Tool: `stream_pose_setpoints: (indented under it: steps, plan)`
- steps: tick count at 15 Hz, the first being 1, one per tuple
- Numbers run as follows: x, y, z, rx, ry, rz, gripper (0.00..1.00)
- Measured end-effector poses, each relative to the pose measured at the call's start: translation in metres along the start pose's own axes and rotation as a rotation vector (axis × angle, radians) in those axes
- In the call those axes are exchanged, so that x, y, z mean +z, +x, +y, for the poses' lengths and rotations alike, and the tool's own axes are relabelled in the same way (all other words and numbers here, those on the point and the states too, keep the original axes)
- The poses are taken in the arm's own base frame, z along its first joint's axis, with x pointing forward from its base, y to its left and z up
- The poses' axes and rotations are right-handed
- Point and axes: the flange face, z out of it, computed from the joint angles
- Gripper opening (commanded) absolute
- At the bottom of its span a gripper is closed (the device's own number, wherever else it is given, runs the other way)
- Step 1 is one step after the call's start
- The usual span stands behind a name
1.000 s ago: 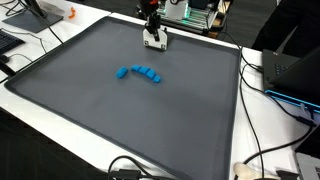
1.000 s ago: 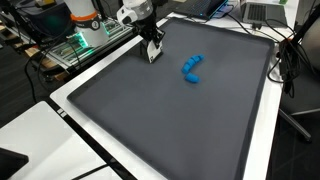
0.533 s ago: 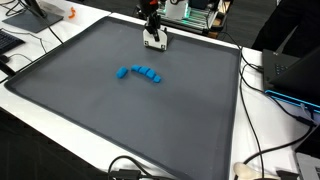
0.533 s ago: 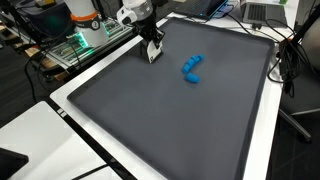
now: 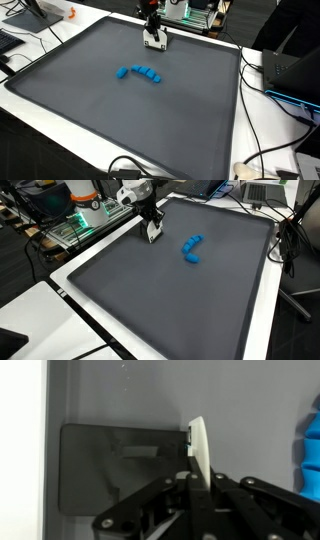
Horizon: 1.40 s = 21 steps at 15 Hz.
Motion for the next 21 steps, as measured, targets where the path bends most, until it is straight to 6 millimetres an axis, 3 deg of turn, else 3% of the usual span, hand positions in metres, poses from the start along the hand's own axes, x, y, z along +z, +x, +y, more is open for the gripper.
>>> stream_pose_setpoints:
  steps: [2, 11, 12, 21]
  plan:
    - [0.0, 0.0, 0.0, 0.0, 0.0, 0.0, 0.29]
    - [0.006, 0.002, 0.003, -0.002, -0.018, 0.003, 0.95]
    - [0.005, 0.003, 0.002, -0.006, -0.018, 0.005, 1.0]
    - [-0.006, 0.007, 0.0, -0.037, -0.045, 0.059, 1.0]
